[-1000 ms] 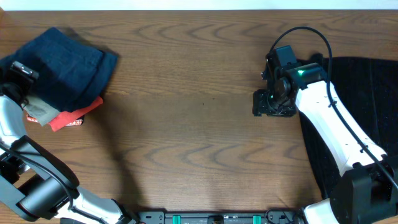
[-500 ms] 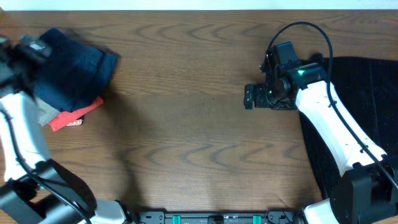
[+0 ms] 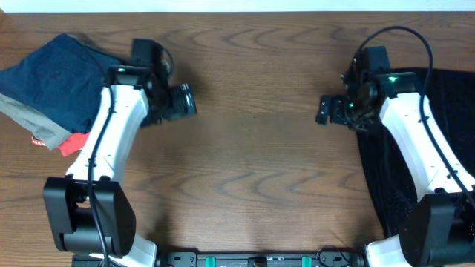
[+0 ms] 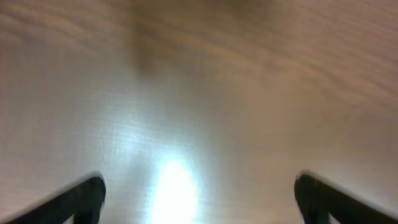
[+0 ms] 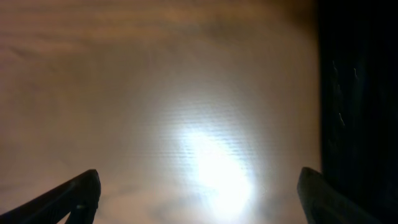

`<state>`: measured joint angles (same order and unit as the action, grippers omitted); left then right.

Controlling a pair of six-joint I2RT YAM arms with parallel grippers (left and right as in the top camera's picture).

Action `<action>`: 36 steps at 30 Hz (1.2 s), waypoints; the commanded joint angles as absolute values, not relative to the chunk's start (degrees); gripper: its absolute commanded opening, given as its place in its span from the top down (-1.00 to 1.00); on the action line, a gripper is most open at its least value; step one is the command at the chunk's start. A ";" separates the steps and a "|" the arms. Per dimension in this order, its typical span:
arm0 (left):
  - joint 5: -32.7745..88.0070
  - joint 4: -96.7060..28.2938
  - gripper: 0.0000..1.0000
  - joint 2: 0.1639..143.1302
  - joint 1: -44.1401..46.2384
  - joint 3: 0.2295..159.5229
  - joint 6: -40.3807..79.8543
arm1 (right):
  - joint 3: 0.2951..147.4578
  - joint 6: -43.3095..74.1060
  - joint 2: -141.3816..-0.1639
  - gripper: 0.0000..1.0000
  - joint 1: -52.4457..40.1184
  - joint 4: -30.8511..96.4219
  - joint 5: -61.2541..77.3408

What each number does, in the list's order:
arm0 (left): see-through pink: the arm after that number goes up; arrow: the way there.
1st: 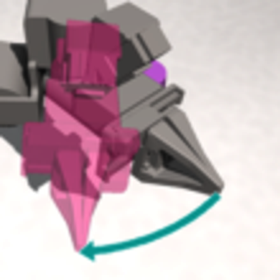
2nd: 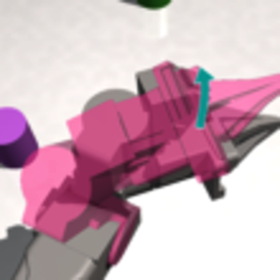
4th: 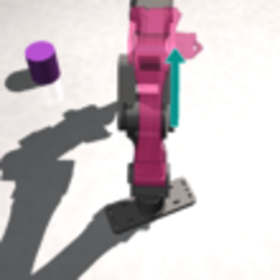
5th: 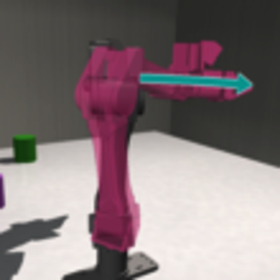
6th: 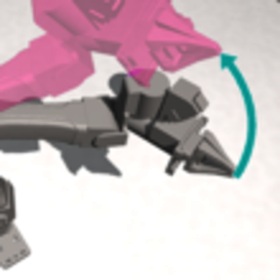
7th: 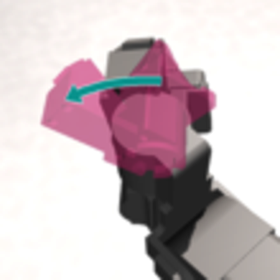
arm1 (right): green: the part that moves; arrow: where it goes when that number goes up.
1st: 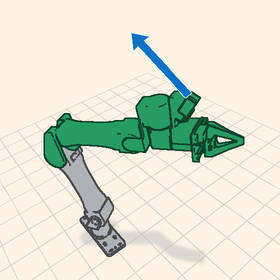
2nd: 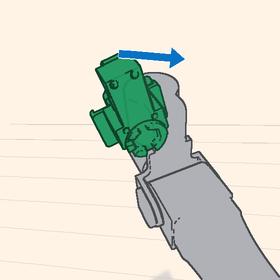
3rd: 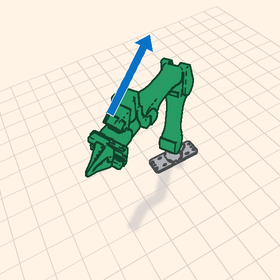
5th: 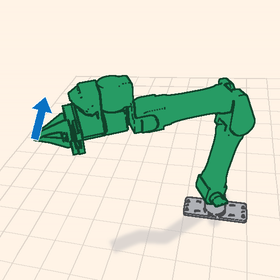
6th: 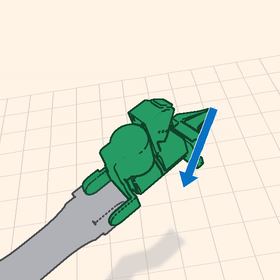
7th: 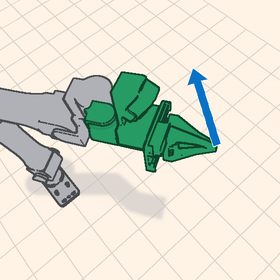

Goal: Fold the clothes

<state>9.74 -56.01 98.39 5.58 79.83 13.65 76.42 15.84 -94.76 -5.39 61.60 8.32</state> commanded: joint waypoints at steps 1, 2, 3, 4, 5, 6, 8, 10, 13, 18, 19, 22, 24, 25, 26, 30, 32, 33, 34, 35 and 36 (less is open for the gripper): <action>4.40 -62.67 -0.95 98.13 6.17 80.36 14.20 | 77.01 14.26 -94.13 -0.98 -4.05 64.01 8.80; 4.40 -64.90 -0.95 97.73 6.20 80.23 14.17 | 76.97 14.26 -93.86 -0.98 -4.01 64.66 8.78; 4.43 -66.54 -0.95 96.95 6.20 79.79 14.17 | 76.93 14.26 -93.51 -0.99 -4.03 65.23 8.82; 4.43 -67.46 -0.96 95.70 6.20 79.05 14.17 | 76.77 14.31 -92.92 -0.99 -4.12 65.65 8.82; 4.43 -67.83 -0.96 94.24 6.20 78.06 14.17 | 76.44 14.33 -92.27 -0.99 -4.21 65.76 8.82; 4.47 -67.88 -0.95 92.29 6.20 76.79 14.20 | 75.90 14.50 -91.42 -0.99 -4.36 65.56 8.82; 4.43 -67.20 -0.95 87.55 6.24 73.69 14.20 | 73.95 14.57 -88.90 -0.98 -4.82 63.90 8.56; 4.40 -64.10 -0.95 81.10 6.24 69.10 14.15 | 70.28 14.57 -84.95 -0.98 -5.48 60.12 8.36; 4.40 -56.53 -0.96 68.42 6.26 60.10 13.50 | 61.78 14.20 -75.75 -0.99 -7.70 51.57 6.79; 4.43 -44.71 -0.96 45.12 6.24 45.52 13.56 | 46.15 14.31 -56.34 -0.99 -14.70 39.57 -6.52; 4.45 -42.09 -0.95 41.10 6.24 43.42 13.61 | 43.79 14.31 -52.88 -0.98 -15.55 38.59 -7.88; 4.45 -39.77 -0.96 32.03 6.24 40.53 13.58 | 39.05 14.31 -45.43 -0.98 -16.49 37.08 -7.92; 4.45 -41.58 -0.96 26.92 6.24 40.49 13.56 | 36.73 14.31 -40.93 -0.98 -16.47 37.93 -7.94; 4.45 -42.11 -0.96 25.26 6.24 40.49 13.58 | 36.14 14.31 -39.48 -0.99 -16.47 38.79 -7.94; 4.45 -42.57 -0.96 23.75 6.24 40.49 13.56 | 35.75 14.31 -38.26 -0.99 -16.47 39.94 -7.92; 4.45 -43.44 -0.95 20.16 6.24 40.49 13.58 | 35.44 14.31 -35.88 -0.99 -16.47 46.00 -7.94; 4.45 -43.42 -0.96 19.94 6.24 40.49 13.56 | 35.44 14.31 -35.97 -0.99 -16.47 48.05 -7.94; 4.45 -43.44 -0.95 20.03 6.24 40.49 13.56 | 35.44 14.31 -36.01 -0.98 -16.47 49.32 -7.94; 4.43 -43.44 -0.96 20.05 6.24 40.49 13.58 | 35.44 14.31 -36.01 -0.98 -16.47 50.13 -7.94; 4.45 -43.44 -0.96 20.05 6.24 40.49 13.56 | 35.44 14.31 -36.01 -0.99 -16.47 50.85 -7.94; 4.45 -43.44 -0.95 20.05 6.24 40.49 13.56 | 35.44 14.28 -36.01 -0.99 -16.47 51.53 -7.94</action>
<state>5.52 -43.46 20.18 6.39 40.73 13.65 35.81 14.79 -36.14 -15.97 50.59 -7.03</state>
